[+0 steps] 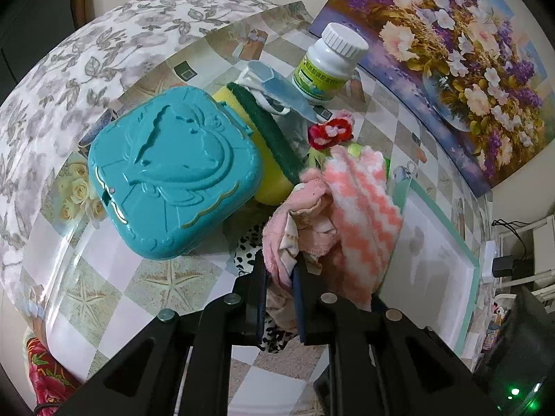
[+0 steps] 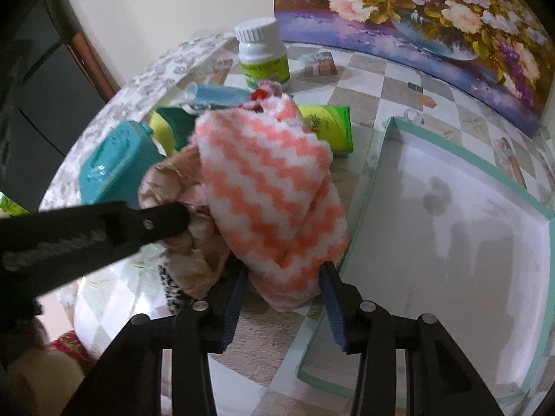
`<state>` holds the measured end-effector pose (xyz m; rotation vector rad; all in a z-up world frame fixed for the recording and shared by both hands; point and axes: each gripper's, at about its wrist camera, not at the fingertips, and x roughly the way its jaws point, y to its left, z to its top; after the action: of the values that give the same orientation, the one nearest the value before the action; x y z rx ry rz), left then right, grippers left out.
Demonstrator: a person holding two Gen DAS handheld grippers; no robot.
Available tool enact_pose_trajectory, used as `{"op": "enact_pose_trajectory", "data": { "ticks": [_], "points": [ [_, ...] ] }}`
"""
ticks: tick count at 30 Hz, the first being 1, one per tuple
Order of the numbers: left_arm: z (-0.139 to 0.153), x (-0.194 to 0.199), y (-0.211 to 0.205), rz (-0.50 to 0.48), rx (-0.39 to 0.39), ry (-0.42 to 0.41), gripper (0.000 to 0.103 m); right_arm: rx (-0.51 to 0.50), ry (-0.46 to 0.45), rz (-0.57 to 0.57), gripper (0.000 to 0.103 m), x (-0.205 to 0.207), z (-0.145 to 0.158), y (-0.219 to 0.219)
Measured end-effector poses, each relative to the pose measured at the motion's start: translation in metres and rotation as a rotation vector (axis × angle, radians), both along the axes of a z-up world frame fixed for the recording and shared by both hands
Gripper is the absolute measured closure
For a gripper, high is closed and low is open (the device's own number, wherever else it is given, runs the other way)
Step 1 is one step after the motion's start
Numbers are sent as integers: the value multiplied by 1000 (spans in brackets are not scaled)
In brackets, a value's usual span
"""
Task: Organize soft objects
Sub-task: 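Grasp the pink floral cloth with the left gripper while the right gripper grasps the zigzag towel, then lift both cloths and carry them over the white tray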
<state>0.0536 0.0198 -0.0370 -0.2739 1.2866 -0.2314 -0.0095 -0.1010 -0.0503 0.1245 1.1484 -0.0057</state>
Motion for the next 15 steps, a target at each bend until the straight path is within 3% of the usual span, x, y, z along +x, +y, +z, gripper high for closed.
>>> {"op": "enact_pose_trajectory", "data": {
  "ticks": [1, 3, 6, 15],
  "points": [
    [0, 0, 0, 0, 0, 0, 89, -2, 5, -1, 65, 0, -2, -1],
    [-1, 1, 0, 2, -7, 7, 89, -3, 22, -13, 86, 0, -5, -4],
    [-1, 1, 0, 5, -22, 16, 89, 23, 10, -43, 93, -2, -2, -13],
    [9, -1, 6, 11, -47, -14, 90, 53, -42, -70, 95, -3, 14, -17]
  ]
}}
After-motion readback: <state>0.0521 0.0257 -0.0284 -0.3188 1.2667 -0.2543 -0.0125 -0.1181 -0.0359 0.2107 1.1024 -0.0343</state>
